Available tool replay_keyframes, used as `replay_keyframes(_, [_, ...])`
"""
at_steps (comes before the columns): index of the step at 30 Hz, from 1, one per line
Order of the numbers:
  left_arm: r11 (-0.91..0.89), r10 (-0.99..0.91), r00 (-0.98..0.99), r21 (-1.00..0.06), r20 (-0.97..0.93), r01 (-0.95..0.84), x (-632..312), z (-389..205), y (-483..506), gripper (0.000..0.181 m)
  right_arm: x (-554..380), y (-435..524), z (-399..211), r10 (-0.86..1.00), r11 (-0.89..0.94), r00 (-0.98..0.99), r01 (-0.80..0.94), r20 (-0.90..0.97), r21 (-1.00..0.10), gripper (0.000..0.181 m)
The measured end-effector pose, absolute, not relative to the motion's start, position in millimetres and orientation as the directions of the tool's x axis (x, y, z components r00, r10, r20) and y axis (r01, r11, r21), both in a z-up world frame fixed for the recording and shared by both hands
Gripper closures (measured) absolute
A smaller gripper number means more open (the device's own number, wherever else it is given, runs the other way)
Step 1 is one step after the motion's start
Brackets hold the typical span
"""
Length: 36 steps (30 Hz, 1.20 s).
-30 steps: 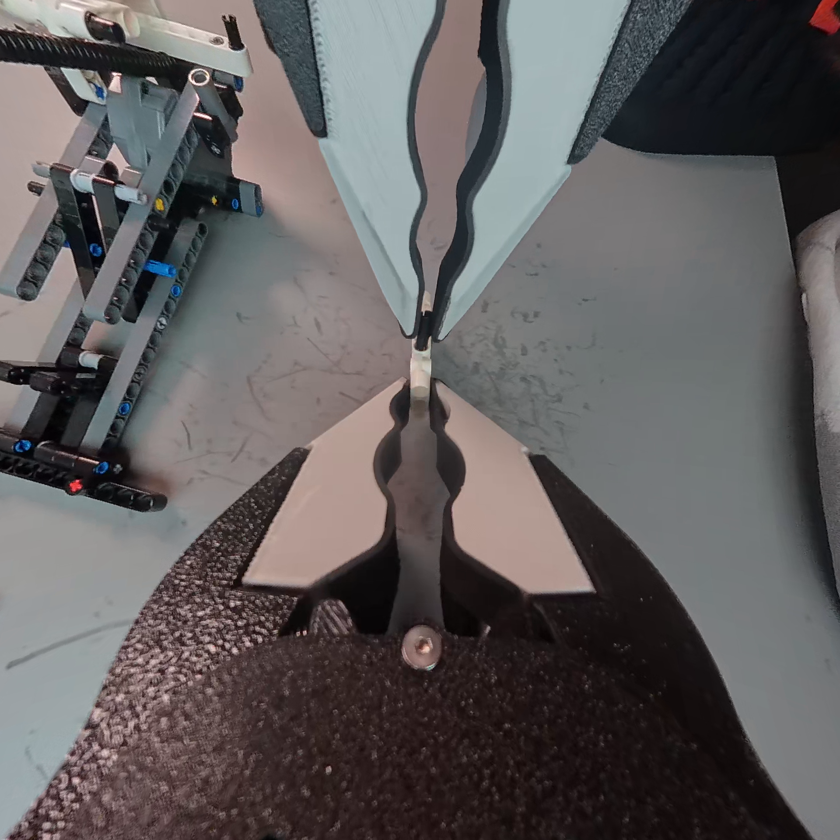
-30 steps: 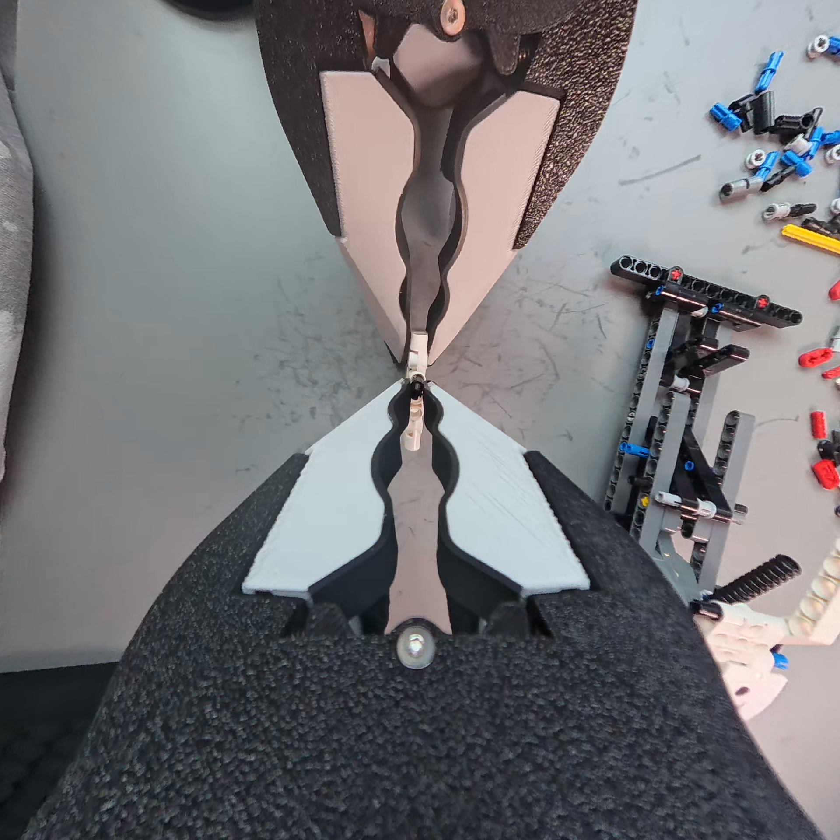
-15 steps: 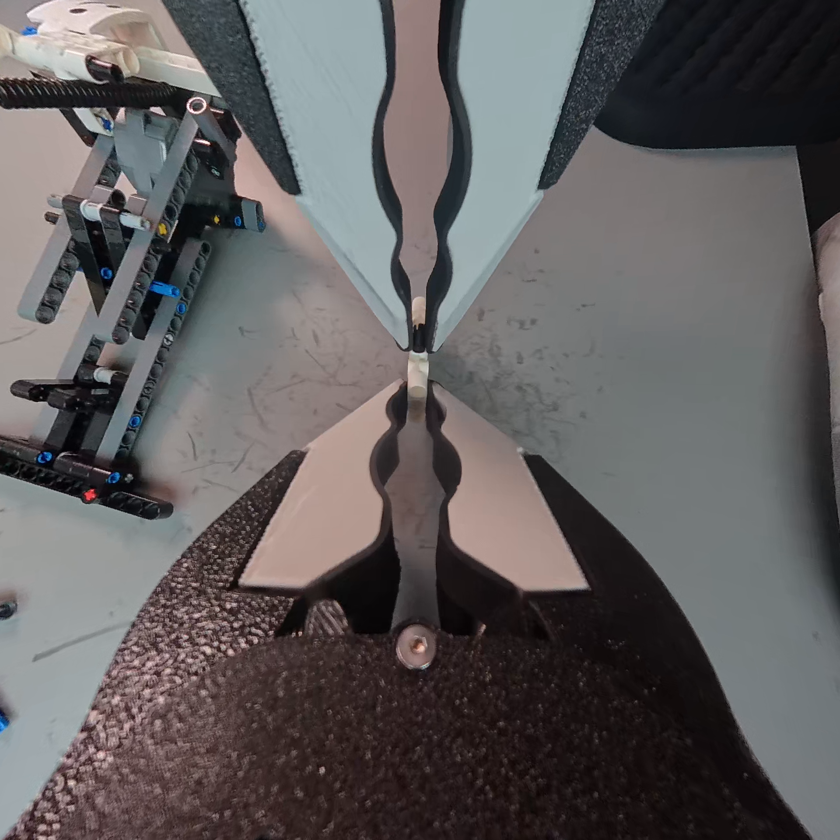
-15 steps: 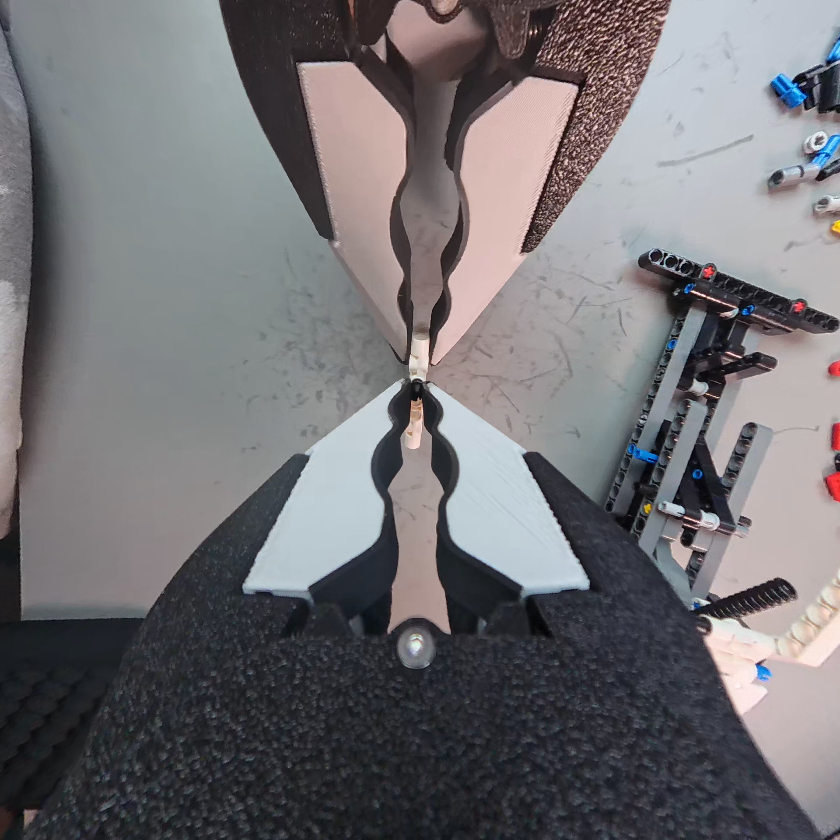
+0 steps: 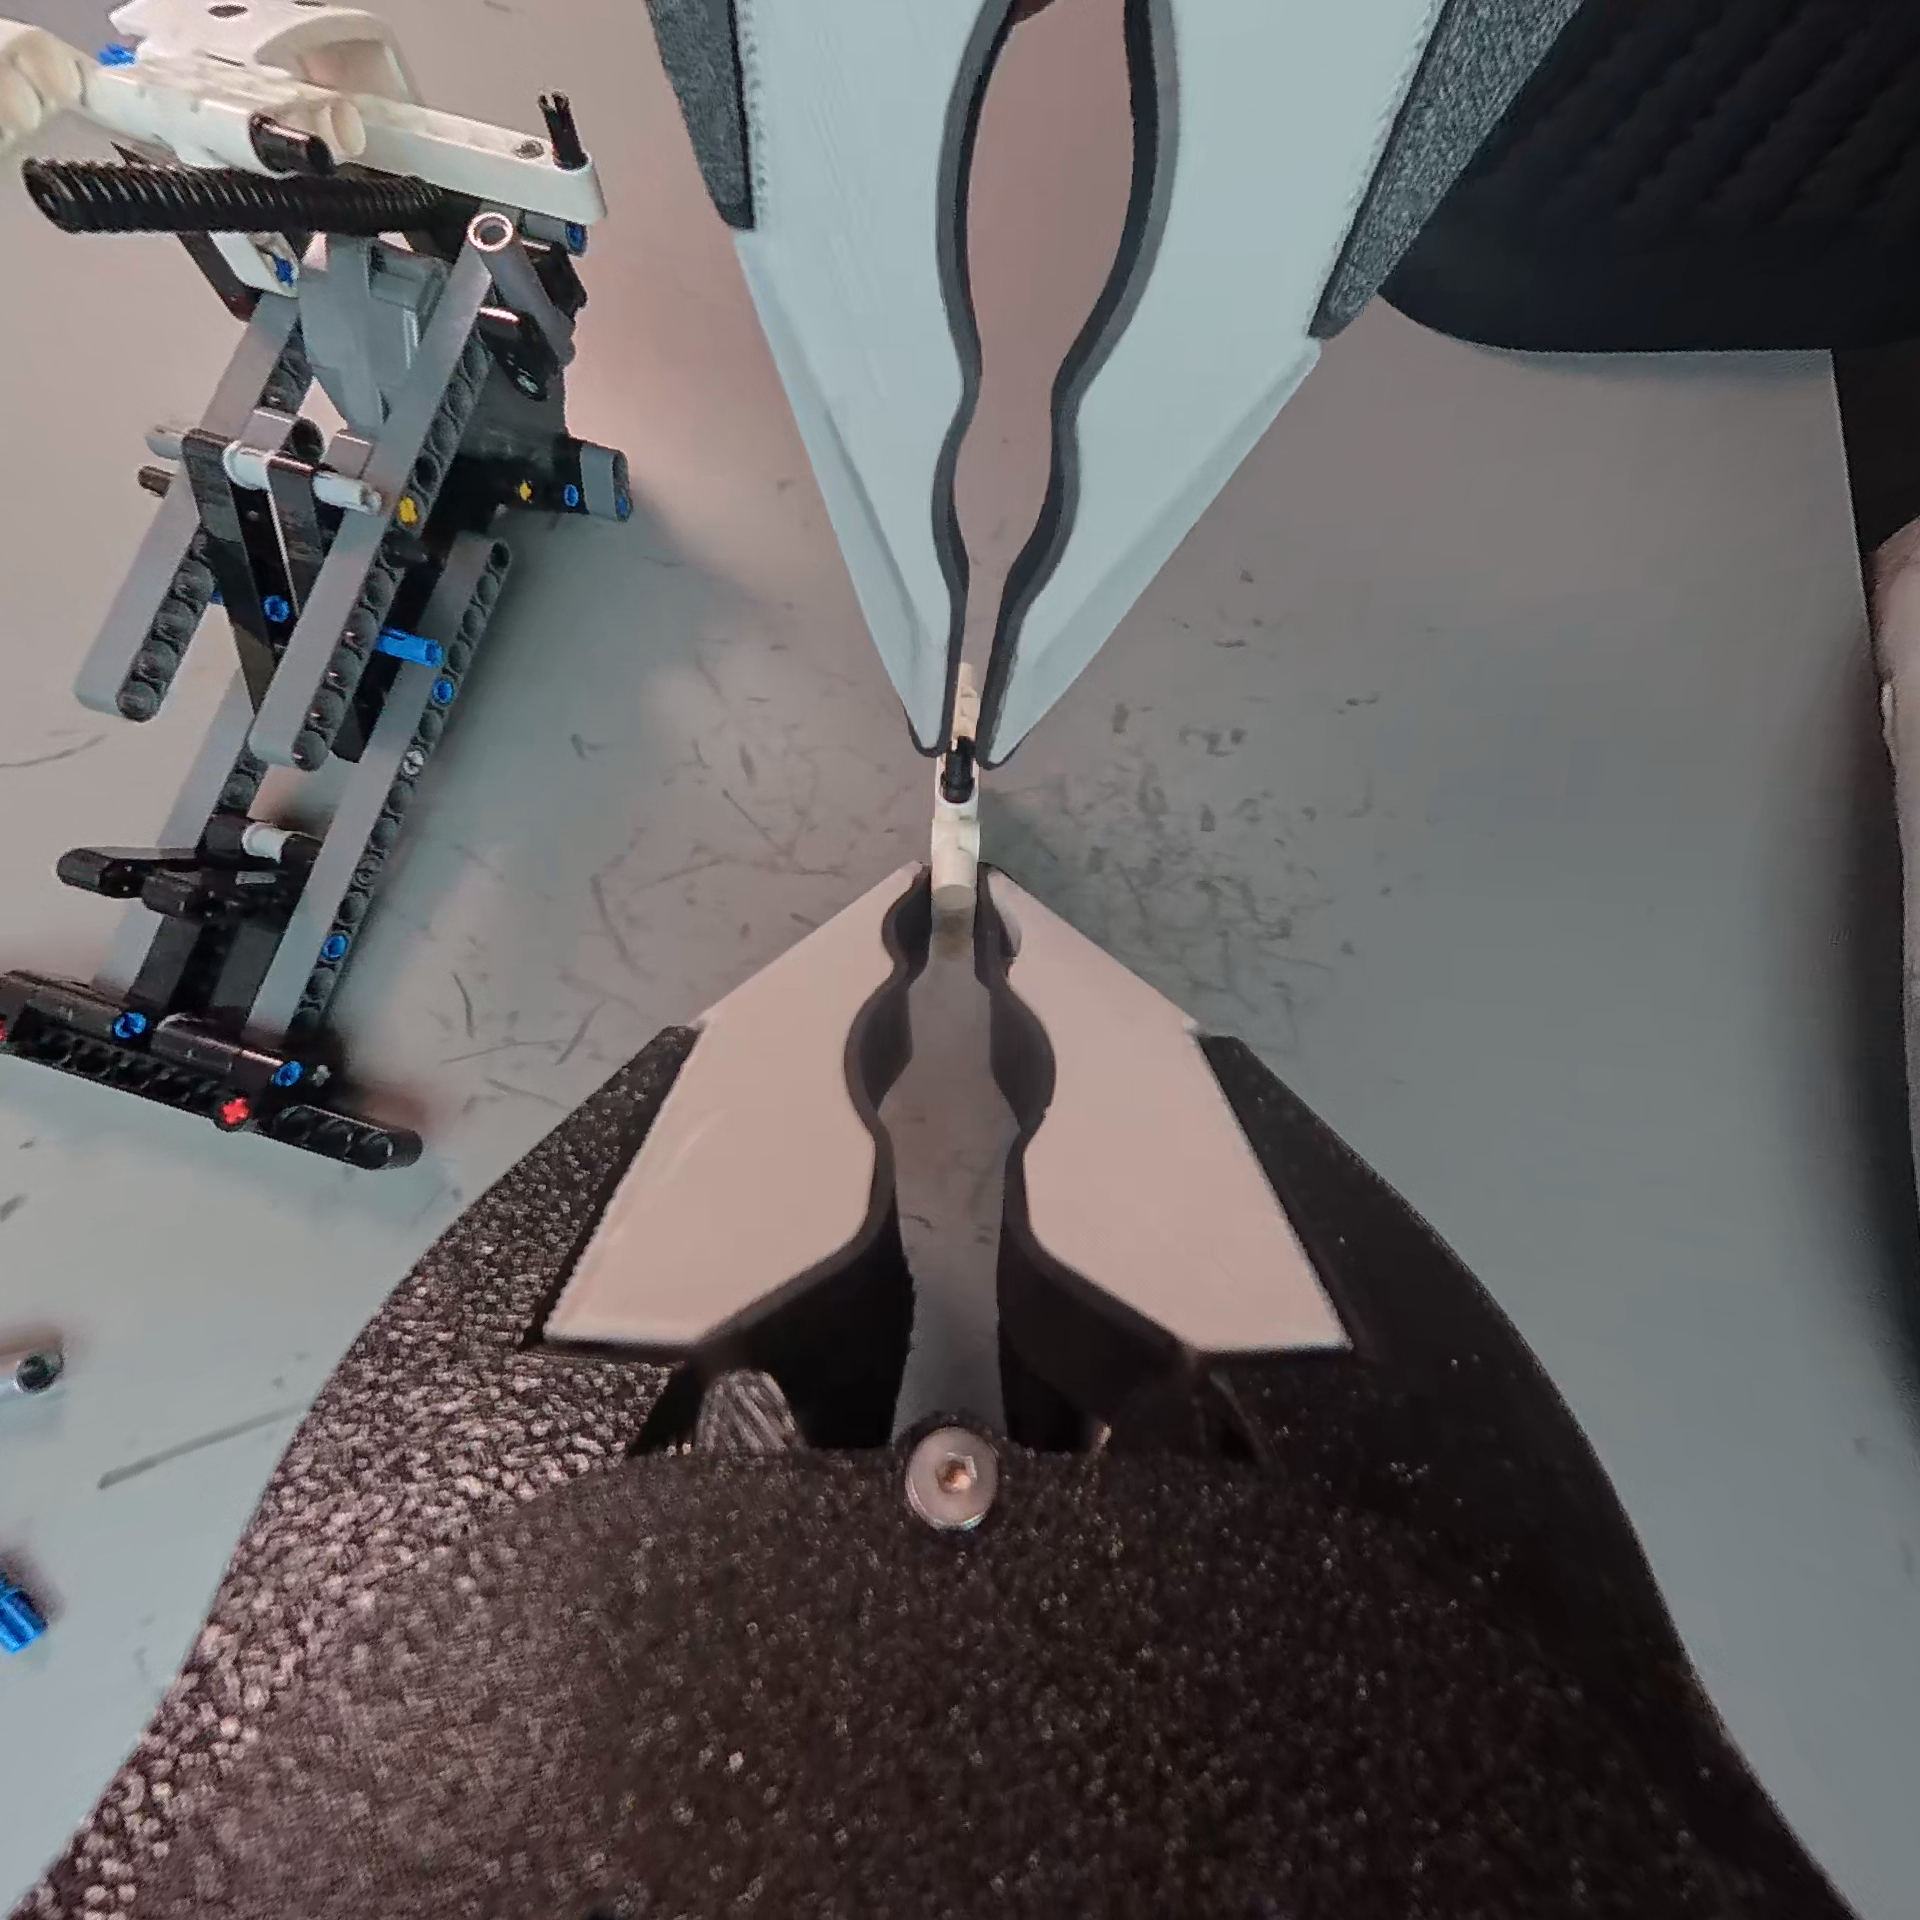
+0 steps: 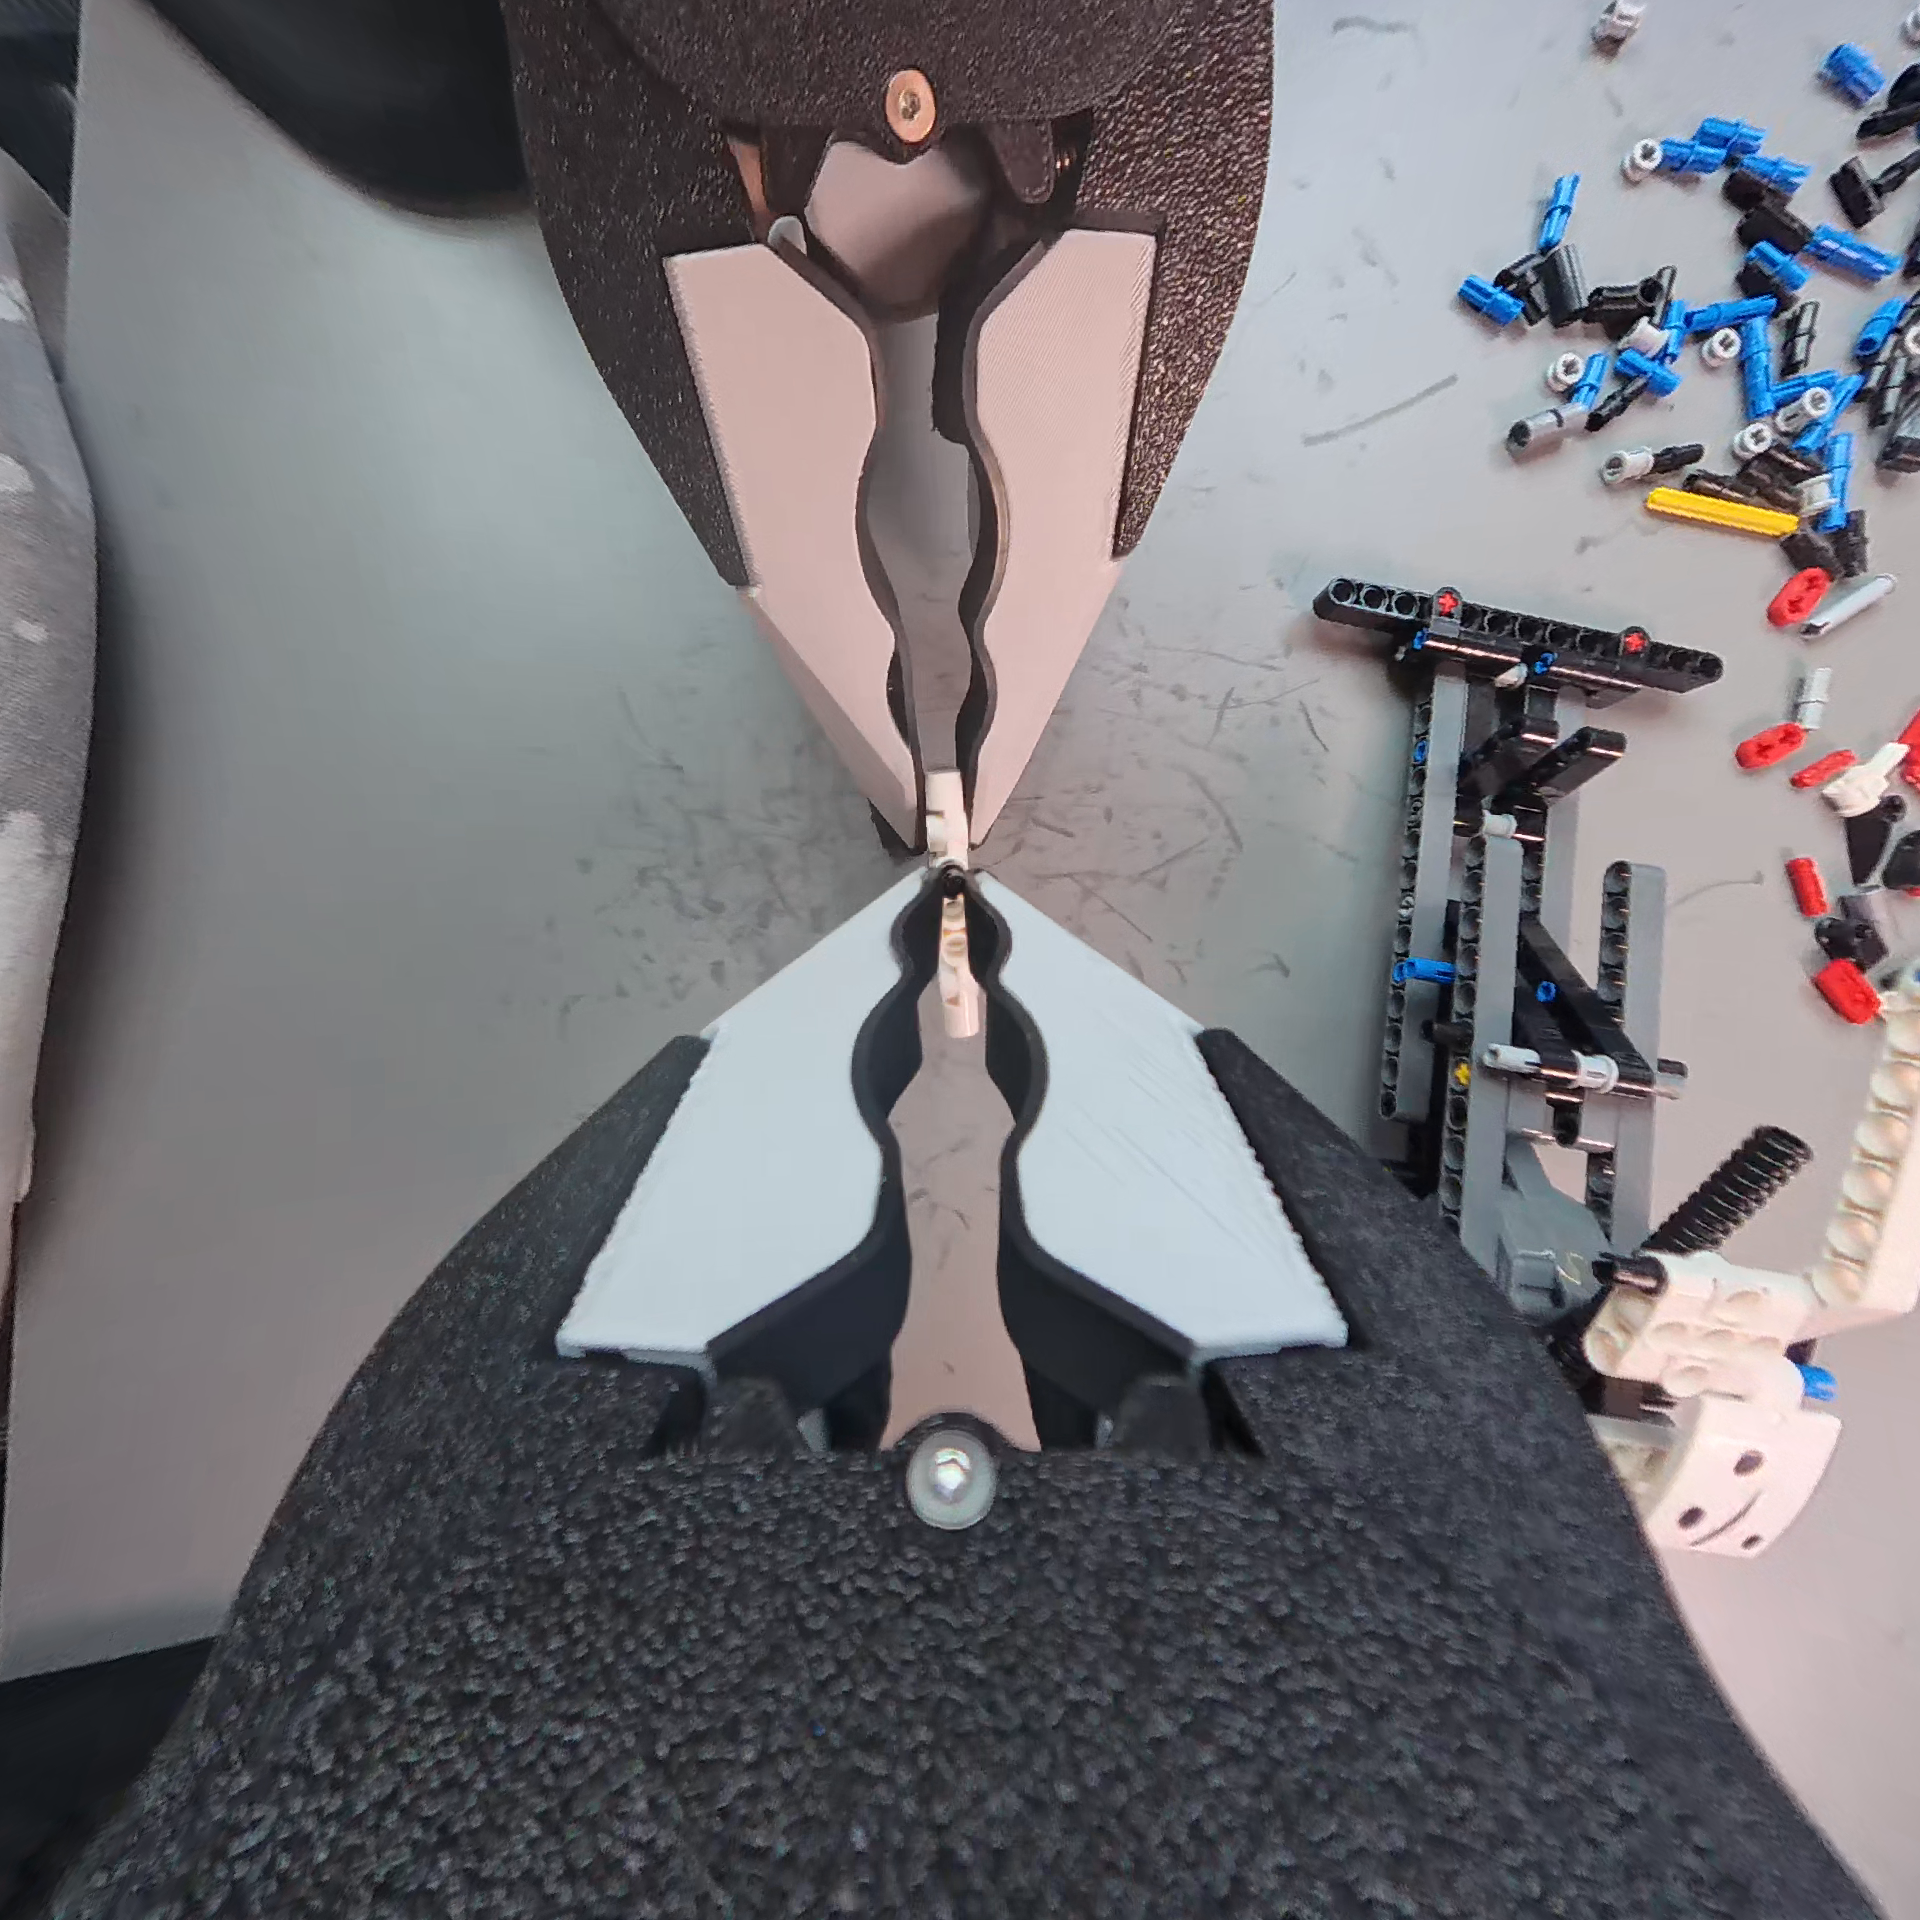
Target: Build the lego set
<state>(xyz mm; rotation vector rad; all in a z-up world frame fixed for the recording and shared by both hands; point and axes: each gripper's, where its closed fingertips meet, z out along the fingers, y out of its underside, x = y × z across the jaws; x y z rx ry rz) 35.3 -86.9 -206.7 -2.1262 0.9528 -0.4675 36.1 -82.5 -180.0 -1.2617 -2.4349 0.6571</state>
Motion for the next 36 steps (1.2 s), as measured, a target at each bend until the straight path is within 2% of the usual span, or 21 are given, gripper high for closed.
replay_keyframes(6, [-0.43,-0.753,0.658,-0.75,-0.009,-0.503,36.4,-208.4,-87.4,0.176,37.2,-83.8,-187.3,0.798,0.561,-0.597,0.687,0.081,-0.462,0.179])
replay_keyframes(10, [-0.421,-0.755,0.655,-0.746,-0.028,-0.516,36.2,-209.3,-87.7,0.176,37.1,-84.8,-188.3,0.8,0.559,-0.595,0.691,0.078,-0.459,0.179])
replay_keyframes(15, [-0.456,-0.75,0.661,-0.742,0.023,-0.491,28.7,-210.9,-86.2,0.174,29.6,-83.0,-187.7,0.816,0.551,-0.557,0.67,0.153,-0.497,0.178])
replay_keyframes(17, [-0.445,-0.743,0.67,-0.745,-0.003,-0.497,21.5,-211.5,-83.8,0.174,27.4,-83.4,-182.3,0.821,0.545,-0.537,0.638,0.192,-0.544,0.177])
replay_keyframes(19, [-0.467,-0.734,0.678,-0.744,0.025,-0.478,17.8,-213.2,-84.3,0.174,32.2,-96.2,-176.9,0.823,0.519,-0.547,0.612,0.154,-0.596,0.174])
replay_keyframes(24, [-0.493,-0.736,0.675,-0.718,0.044,-0.491,13.1,-221.7,-89.5,0.174,38.4,-105.5,-200.2,0.83,0.498,-0.547,0.637,0.111,-0.589,0.169])
replay_keyframes(27, [-0.498,-0.734,0.677,-0.721,0.053,-0.482,12.8,-222.2,-90.5,0.174,33.7,-104.1,-207.4,0.846,0.455,-0.529,0.648,0.068,-0.611,0.169])
replay_keyframes(36, [-0.492,-0.735,0.676,-0.734,0.061,-0.468,11.0,-219.1,-91.3,0.169,30.7,-104.9,-225.1,0.838,0.455,-0.545,0.668,0.03,-0.589,0.169])
